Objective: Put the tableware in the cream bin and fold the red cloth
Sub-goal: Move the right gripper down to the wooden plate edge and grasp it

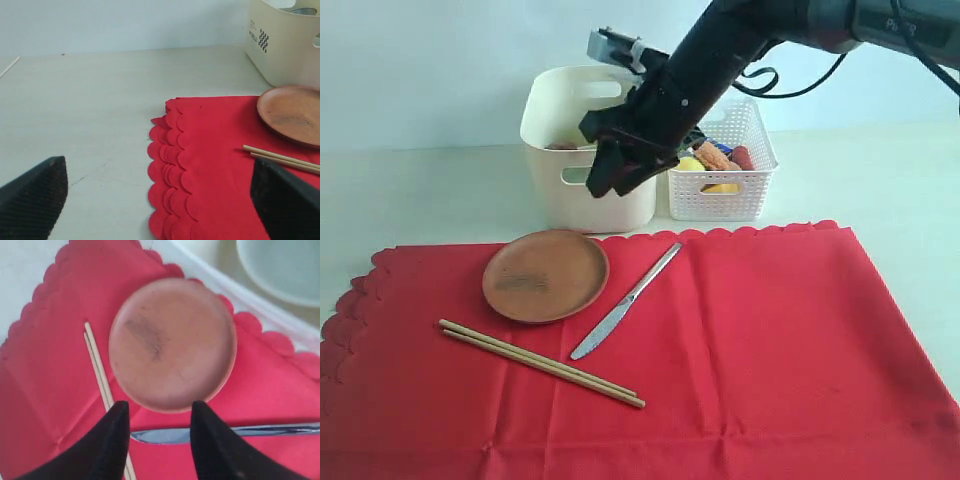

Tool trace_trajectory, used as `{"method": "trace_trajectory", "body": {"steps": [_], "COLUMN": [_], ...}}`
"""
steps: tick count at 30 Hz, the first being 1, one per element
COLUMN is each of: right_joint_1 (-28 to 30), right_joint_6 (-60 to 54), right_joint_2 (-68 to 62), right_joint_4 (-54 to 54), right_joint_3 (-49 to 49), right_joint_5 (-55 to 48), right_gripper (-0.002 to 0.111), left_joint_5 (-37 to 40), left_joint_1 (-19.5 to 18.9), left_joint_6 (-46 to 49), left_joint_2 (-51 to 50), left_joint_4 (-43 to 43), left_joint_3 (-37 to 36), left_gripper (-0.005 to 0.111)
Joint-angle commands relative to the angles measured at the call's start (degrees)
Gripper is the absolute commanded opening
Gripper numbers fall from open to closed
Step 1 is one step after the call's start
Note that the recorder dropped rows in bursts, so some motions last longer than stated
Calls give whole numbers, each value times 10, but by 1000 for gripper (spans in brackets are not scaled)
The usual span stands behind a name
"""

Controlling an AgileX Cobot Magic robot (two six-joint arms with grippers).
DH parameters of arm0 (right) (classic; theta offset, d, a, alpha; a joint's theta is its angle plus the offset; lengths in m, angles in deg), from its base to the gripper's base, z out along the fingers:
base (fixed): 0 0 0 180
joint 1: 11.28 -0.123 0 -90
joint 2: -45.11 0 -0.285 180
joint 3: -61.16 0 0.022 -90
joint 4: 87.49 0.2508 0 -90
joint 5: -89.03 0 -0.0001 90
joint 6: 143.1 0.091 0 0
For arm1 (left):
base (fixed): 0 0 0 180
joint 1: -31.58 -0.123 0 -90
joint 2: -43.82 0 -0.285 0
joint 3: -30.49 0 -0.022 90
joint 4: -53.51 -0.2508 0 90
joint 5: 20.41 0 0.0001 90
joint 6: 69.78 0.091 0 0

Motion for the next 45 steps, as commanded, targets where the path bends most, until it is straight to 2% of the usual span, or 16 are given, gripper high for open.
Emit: {"method": "trace_trajectory", "body": {"steps": [1, 4, 9, 18, 28, 32, 35, 41, 45], "right_joint_1": [-27, -32, -32, -32, -33, -33, -33, -33, -33], "right_joint_6": [-3, 12, 18, 21, -51, -54, -55, -55, -60], "right_joint_2": [38, 42, 40, -15, -40, -57, -69, -72, -64], "right_joint_4": [-10, -2, 47, 130, 264, 277, 275, 251, 249], "right_joint_3": [112, 212, 274, 274, 274, 274, 274, 274, 274], "right_joint_5": [64, 167, 270, 289, 290, 290, 295, 311, 314], "right_gripper": [38, 38, 38, 42, 42, 41, 33, 0, 0], "left_joint_5": [-5, -5, -5, -4, -4, -4, -4, -4, -4], "left_joint_1": [-2, -2, -2, -2, -2, -2, -2, -2, -2], "left_joint_6": [0, 0, 0, 0, 0, 0, 0, 0, 0], "left_joint_2": [3, 3, 3, 3, 3, 3, 3, 3, 3], "left_joint_4": [-1, -1, -1, -1, -1, -1, -1, -1, -1], "left_joint_3": [-2, -2, -2, -2, -2, -2, -2, -2, -2], "left_gripper": [94, 94, 94, 94, 94, 94, 94, 94, 94]}}
